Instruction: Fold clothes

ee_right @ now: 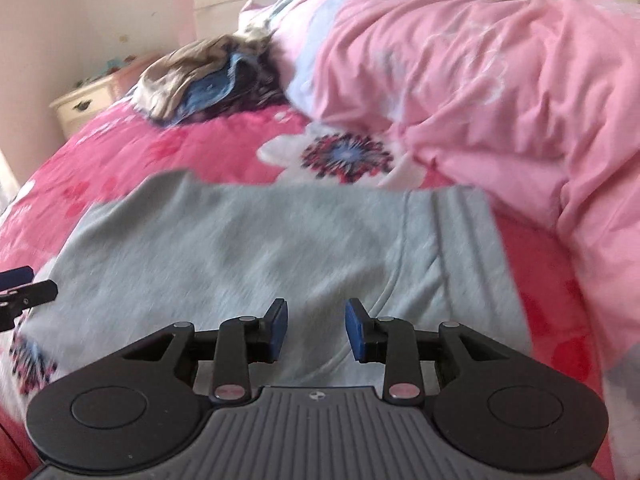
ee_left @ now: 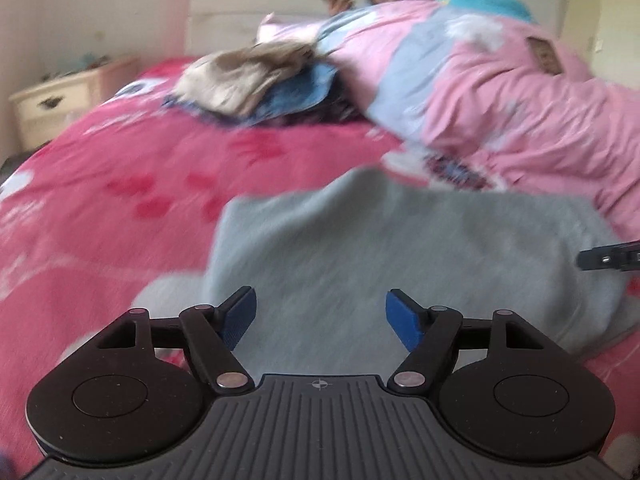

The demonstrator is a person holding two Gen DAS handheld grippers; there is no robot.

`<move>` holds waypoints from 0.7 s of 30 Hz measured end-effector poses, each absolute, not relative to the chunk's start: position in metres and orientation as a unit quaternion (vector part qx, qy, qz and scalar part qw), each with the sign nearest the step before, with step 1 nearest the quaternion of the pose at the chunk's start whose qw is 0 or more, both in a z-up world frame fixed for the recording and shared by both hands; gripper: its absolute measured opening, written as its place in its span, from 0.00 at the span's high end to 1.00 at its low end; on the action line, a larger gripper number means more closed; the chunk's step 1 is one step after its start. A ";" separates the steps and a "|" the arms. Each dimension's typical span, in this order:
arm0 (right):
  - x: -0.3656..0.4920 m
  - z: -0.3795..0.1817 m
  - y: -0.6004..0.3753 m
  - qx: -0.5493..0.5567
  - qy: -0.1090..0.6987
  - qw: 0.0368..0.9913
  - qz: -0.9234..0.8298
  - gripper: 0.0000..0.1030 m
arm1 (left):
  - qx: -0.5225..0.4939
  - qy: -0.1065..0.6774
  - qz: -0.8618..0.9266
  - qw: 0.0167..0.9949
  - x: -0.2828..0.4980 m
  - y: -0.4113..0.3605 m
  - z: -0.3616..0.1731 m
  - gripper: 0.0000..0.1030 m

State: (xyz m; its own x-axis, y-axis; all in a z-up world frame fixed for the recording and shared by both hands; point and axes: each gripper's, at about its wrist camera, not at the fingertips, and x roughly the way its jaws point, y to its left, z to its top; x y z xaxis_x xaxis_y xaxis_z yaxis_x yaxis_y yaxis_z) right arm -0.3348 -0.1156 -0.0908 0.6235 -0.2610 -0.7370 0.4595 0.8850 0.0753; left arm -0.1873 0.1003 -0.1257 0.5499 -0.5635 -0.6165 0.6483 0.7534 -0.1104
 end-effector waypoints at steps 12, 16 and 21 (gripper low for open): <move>-0.320 -0.125 -0.177 0.151 0.399 0.854 -0.297 0.68 | 0.097 0.359 -0.375 0.849 -0.115 -0.032 -0.162 0.29; -0.320 -0.127 -0.182 0.150 0.401 0.854 -0.296 0.68 | 0.108 0.342 -0.373 0.856 -0.120 -0.037 -0.169 0.24; -0.331 -0.112 -0.185 0.190 0.376 0.860 -0.286 0.67 | 0.094 0.332 -0.375 0.861 -0.123 -0.029 -0.157 0.24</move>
